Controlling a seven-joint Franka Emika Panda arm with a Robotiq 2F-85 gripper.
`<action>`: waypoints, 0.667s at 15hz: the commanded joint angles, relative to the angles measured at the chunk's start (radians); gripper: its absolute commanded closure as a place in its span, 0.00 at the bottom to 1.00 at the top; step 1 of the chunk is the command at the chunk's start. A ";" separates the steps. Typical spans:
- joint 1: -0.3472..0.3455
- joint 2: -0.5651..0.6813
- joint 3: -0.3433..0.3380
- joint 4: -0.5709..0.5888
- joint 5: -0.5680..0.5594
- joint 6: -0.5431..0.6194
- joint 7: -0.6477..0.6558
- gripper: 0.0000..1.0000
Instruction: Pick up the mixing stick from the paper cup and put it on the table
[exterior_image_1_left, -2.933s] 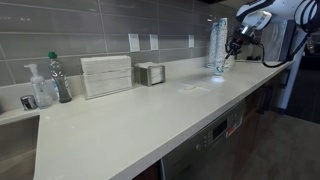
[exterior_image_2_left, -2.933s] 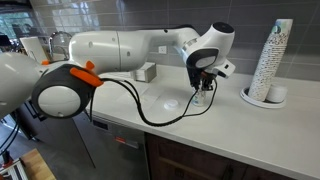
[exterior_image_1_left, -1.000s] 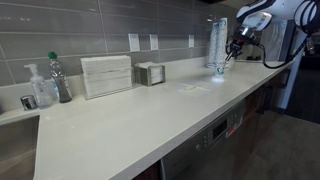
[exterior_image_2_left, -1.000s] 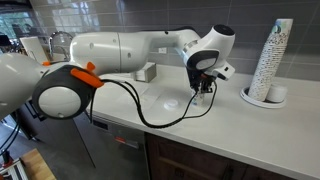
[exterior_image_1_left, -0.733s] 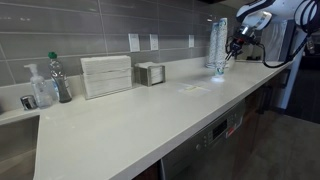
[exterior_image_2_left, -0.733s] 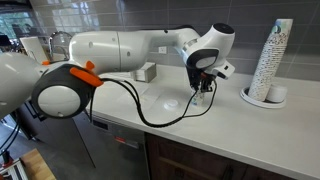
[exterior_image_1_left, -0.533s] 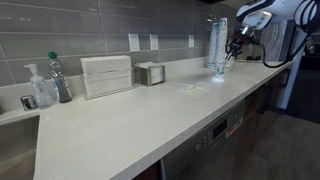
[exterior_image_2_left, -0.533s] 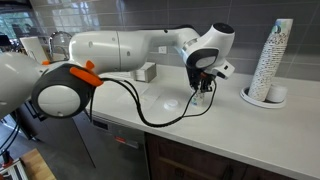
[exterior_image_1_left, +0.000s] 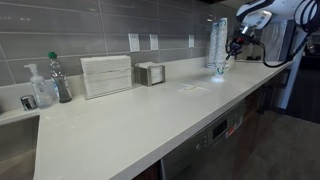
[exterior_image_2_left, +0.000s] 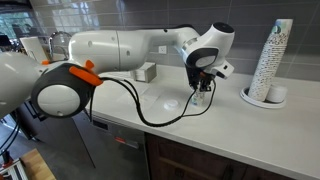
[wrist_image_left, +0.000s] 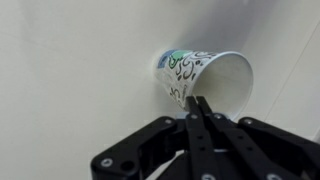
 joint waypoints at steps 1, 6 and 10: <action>0.006 -0.018 -0.011 -0.012 -0.013 -0.028 0.016 0.99; 0.002 -0.048 -0.003 -0.030 -0.005 -0.048 -0.007 0.99; -0.011 -0.094 0.001 -0.049 0.004 -0.038 -0.034 0.99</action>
